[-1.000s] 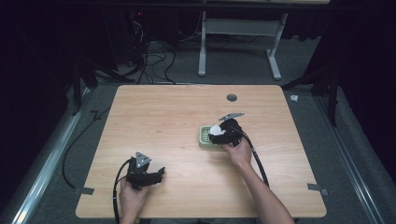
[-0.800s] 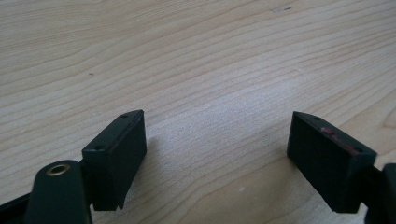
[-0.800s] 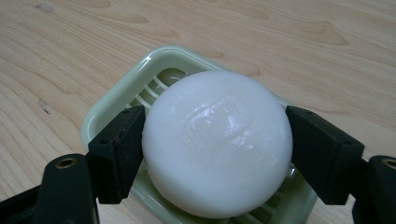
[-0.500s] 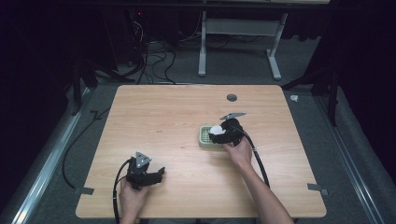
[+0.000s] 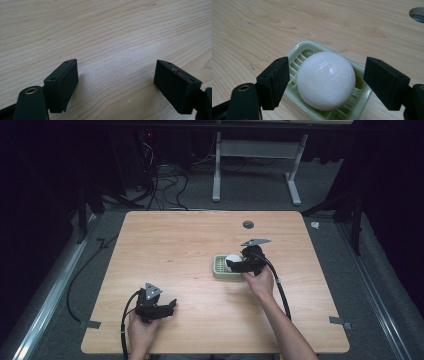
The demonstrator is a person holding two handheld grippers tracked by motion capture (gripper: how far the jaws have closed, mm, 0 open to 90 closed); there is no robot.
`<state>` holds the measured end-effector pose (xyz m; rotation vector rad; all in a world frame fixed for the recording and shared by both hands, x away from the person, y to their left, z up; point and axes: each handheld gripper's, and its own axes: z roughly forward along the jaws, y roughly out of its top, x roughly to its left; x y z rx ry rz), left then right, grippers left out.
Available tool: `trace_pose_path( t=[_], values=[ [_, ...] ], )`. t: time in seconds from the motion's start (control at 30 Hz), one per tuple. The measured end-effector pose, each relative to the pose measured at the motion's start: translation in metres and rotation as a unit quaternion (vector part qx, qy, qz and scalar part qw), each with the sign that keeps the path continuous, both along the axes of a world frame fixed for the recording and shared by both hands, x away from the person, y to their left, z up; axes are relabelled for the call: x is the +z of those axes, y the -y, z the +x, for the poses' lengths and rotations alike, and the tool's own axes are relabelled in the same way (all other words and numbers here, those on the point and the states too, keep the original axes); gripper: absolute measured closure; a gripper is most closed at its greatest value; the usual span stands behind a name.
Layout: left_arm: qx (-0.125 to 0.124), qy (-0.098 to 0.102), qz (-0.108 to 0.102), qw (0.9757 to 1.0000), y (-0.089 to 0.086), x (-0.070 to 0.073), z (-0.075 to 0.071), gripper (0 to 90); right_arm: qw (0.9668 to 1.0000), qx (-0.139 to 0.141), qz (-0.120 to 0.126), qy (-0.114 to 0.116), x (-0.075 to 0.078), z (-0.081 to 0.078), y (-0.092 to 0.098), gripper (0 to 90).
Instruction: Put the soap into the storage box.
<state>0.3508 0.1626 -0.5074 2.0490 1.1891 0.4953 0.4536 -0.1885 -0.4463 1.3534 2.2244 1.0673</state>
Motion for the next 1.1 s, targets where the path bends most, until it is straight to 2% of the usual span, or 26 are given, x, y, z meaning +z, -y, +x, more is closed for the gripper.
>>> trace_pose_path(
  t=[0.3,0.77,0.93,1.1],
  values=[
    [0.000,0.000,0.000,1.0000,0.000,0.000,0.000,20.1,0.9998,0.005,0.021,0.004,0.003,-0.006,0.008,23.1],
    [0.000,0.000,0.000,1.0000,0.000,0.000,0.000,20.1,0.9985,-0.012,0.052,0.016,0.014,-0.019,0.031,25.0],
    [0.000,0.000,0.000,1.0000,0.000,0.000,0.000,20.2,0.9977,-0.009,0.063,0.022,0.019,-0.022,0.035,25.3],
    [0.000,-0.001,0.000,1.0000,0.000,0.000,0.000,20.2,0.9975,-0.011,0.064,0.029,0.022,-0.026,0.040,25.8]
  ],
)
